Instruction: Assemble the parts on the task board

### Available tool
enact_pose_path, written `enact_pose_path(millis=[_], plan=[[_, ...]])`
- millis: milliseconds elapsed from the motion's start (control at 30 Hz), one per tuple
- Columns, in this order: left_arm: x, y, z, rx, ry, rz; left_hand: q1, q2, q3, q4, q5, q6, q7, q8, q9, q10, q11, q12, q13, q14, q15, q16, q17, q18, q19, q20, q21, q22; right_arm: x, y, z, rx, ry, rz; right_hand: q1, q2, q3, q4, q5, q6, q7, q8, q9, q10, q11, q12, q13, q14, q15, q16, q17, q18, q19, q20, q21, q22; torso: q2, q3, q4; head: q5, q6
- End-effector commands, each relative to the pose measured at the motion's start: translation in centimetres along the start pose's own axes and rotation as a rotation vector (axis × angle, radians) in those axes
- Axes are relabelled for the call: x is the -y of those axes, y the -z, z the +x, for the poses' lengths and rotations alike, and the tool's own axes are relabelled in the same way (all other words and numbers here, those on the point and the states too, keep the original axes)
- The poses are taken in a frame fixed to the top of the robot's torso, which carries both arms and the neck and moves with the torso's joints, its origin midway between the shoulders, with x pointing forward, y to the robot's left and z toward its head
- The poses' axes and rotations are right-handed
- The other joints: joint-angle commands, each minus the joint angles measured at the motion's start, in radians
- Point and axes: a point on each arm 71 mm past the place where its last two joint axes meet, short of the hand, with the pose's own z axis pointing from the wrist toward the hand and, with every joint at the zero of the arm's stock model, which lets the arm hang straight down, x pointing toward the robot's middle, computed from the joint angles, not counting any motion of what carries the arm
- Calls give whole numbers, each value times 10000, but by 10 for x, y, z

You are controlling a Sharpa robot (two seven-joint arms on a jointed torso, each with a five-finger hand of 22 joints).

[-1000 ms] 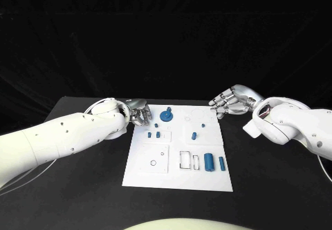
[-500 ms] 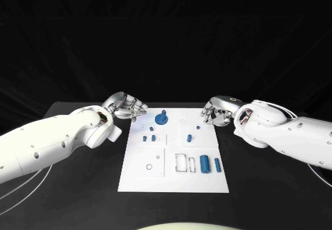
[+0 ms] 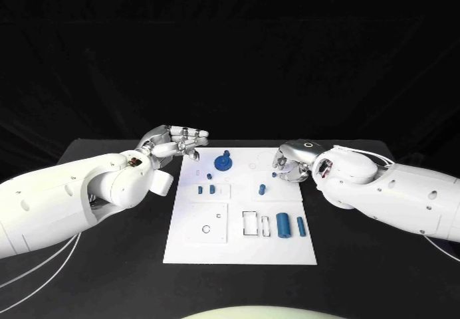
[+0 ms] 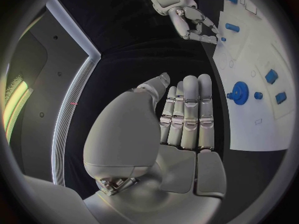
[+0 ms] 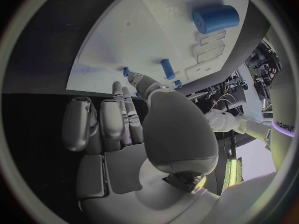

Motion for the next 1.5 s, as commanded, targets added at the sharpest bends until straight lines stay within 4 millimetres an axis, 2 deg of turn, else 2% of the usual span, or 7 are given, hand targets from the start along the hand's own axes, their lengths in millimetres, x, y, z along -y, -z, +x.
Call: enact_pose_path(millis=[33, 300, 667, 900, 1033, 1133, 1500], plan=[[4, 1, 4, -239, 893, 374, 32, 125, -68, 6, -31, -58, -22, 38, -17, -86, 3, 51, 15, -62, -7, -34, -17, 129, -58, -6, -67, -19, 0, -2, 5, -344, 553, 81, -38, -15, 83, -8, -48, -70, 15, -54, -7, -58, -18, -30, -10, 368, 65, 82, 84, -148, 68, -12, 79, 74, 6, -7, 12, -42, -18], [4, 2, 7, -272, 939, 388, 74, 155, -100, -26, -29, -62, -15, 46, -23, -101, 4, 75, 27, -66, -9, -27, -32, 131, -40, -9, -95, -40, -3, -7, 10, -422, 567, 30, -28, 12, 131, -6, -53, -34, 2, -32, 5, -41, -23, -11, -6, 371, 66, 268, 276, -175, 103, 4, 254, 251, -4, 15, 15, -53, -44], [5, 2, 8, -292, 949, 365, 130, 192, -140, -70, -25, -81, 5, 49, -35, -138, 15, 100, 40, -68, -7, -14, -51, 131, -10, -12, -127, -64, -4, -13, 17, -530, 507, 3, 0, 114, 254, 6, -84, 44, -21, 0, 30, 40, -49, 41, 8, 377, 58, 519, 532, -222, 173, 12, 527, 524, -9, 18, 7, -24, -38], [5, 2, 9, -315, 954, 339, 153, 206, -152, -88, -24, -88, 12, 51, -39, -147, 18, 112, 46, -69, -5, -8, -58, 131, 2, -13, -137, -72, -5, -15, 21, -699, 433, -16, 132, 339, 511, -30, -385, 247, -83, 83, 90, 237, -117, 137, 39, 396, 8, 771, 791, -282, 286, -13, 847, 835, -8, 22, 7, -13, -47], [5, 2, 9, -326, 956, 313, 173, 217, -165, -104, -24, -91, 18, 54, -42, -156, 21, 121, 50, -70, -4, -4, -65, 131, 12, -14, -146, -79, -6, -16, 24, -818, 385, -49, 249, 522, 703, -94, -631, 509, -169, 215, 172, 510, -210, 264, 102, 411, -59, 913, 937, -340, 407, -58, 1116, 1087, -7, 19, 7, -13, -49], [5, 2, 9, -331, 956, 294, 179, 219, -168, -109, -23, -93, 20, 55, -43, -160, 22, 124, 51, -70, -4, -3, -67, 131, 15, -14, -148, -80, -8, -16, 26, -888, 350, -81, 268, 573, 747, -125, -706, 644, -216, 287, 227, 653, -267, 323, 144, 417, -98, 978, 1003, -373, 476, -91, 1262, 1221, -4, 19, -1, -9, -78], [4, 2, 9, -361, 959, 219, 248, 234, -203, -168, -22, -111, 34, 59, -54, -195, 31, 147, 62, -77, 0, 8, -86, 131, 44, -16, -170, -97, -12, -16, 28, -972, 261, -194, 220, 493, 722, -169, -820, 659, -231, 292, 268, 683, -287, 308, 170, 412, -118, 1024, 1033, -396, 515, -122, 1365, 1324, -16, 9, 7, -20, -115]])
